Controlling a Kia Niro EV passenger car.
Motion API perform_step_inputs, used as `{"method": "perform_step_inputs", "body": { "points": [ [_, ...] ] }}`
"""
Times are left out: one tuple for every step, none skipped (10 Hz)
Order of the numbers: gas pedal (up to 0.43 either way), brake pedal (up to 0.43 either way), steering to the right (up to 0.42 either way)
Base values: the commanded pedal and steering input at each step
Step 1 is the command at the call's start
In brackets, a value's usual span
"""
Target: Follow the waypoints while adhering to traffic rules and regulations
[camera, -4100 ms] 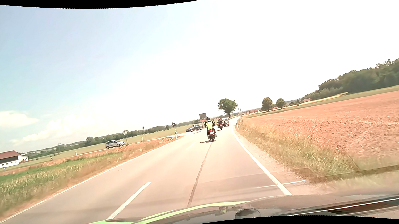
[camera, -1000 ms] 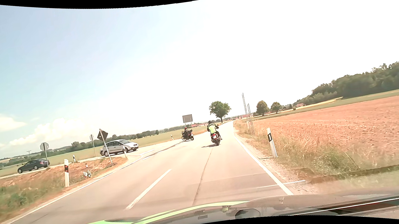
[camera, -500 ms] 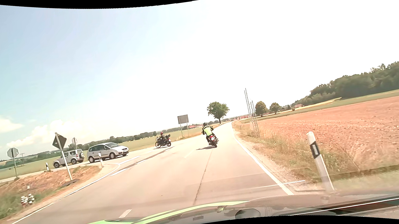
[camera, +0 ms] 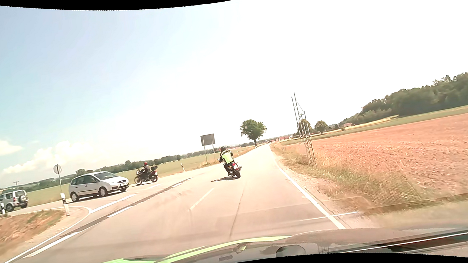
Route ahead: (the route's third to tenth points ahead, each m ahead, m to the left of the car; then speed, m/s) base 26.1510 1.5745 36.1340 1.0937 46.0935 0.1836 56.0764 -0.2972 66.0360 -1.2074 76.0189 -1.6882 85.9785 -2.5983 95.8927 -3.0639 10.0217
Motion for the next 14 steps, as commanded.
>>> {"method": "perform_step_inputs", "body": {
  "points": [
    [0.52,0.0,0.005],
    [0.52,0.0,0.004],
    [0.531,0.0,0.004],
    [0.531,0.0,0.004],
    [0.539,0.0,0.004],
    [0.551,0.0,0.004],
    [0.551,0.0,0.004],
    [0.551,0.0,0.002],
    [0.551,0.0,-0.001],
    [0.551,0.0,-0.004],
    [0.551,0.0,-0.004],
    [0.551,0.0,-0.001],
    [0.551,0.0,0.0],
    [0.551,0.0,0.0]
  ]
}}
